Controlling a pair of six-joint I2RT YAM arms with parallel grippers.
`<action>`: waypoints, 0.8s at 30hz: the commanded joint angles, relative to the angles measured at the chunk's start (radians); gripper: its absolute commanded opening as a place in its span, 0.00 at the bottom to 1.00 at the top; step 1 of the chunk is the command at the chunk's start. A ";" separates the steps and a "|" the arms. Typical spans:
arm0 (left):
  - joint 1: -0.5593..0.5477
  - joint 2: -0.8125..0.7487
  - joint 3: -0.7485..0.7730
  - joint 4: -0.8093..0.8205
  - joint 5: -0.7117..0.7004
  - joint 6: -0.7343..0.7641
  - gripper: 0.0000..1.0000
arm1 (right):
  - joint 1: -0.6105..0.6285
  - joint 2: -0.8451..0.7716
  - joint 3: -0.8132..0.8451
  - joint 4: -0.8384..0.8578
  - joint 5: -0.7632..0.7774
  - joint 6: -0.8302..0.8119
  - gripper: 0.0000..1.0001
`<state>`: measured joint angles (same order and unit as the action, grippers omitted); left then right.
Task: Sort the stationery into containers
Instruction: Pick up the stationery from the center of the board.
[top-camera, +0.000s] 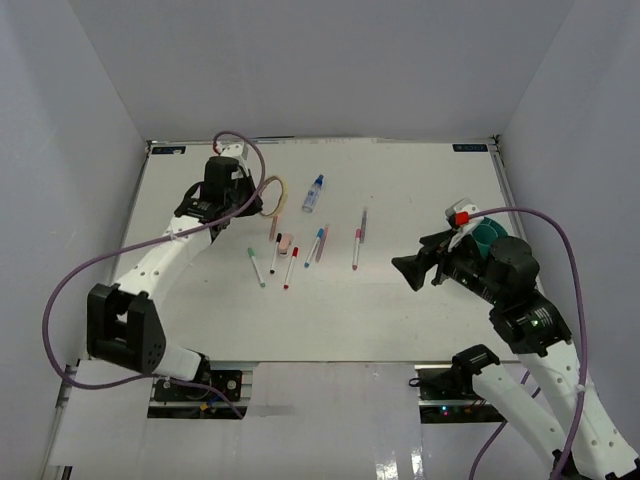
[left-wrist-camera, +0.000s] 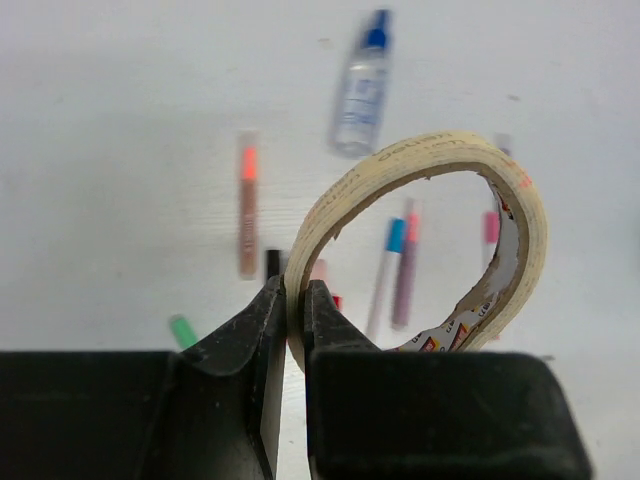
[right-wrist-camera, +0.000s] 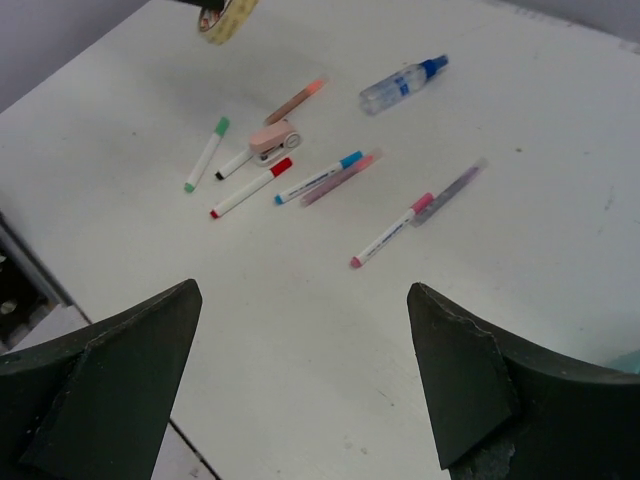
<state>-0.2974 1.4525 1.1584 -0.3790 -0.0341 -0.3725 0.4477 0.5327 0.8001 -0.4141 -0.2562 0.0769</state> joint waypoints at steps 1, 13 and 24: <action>-0.055 -0.140 -0.054 0.083 0.187 0.174 0.02 | 0.006 0.096 0.077 0.085 -0.170 0.038 0.90; -0.157 -0.351 -0.244 0.221 0.246 0.329 0.05 | 0.069 0.456 0.309 0.291 -0.324 0.219 0.90; -0.206 -0.405 -0.328 0.288 0.181 0.366 0.07 | 0.195 0.766 0.485 0.301 -0.236 0.228 0.97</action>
<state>-0.4931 1.0863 0.8417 -0.1429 0.1692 -0.0265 0.6220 1.2568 1.2148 -0.1551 -0.5148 0.2859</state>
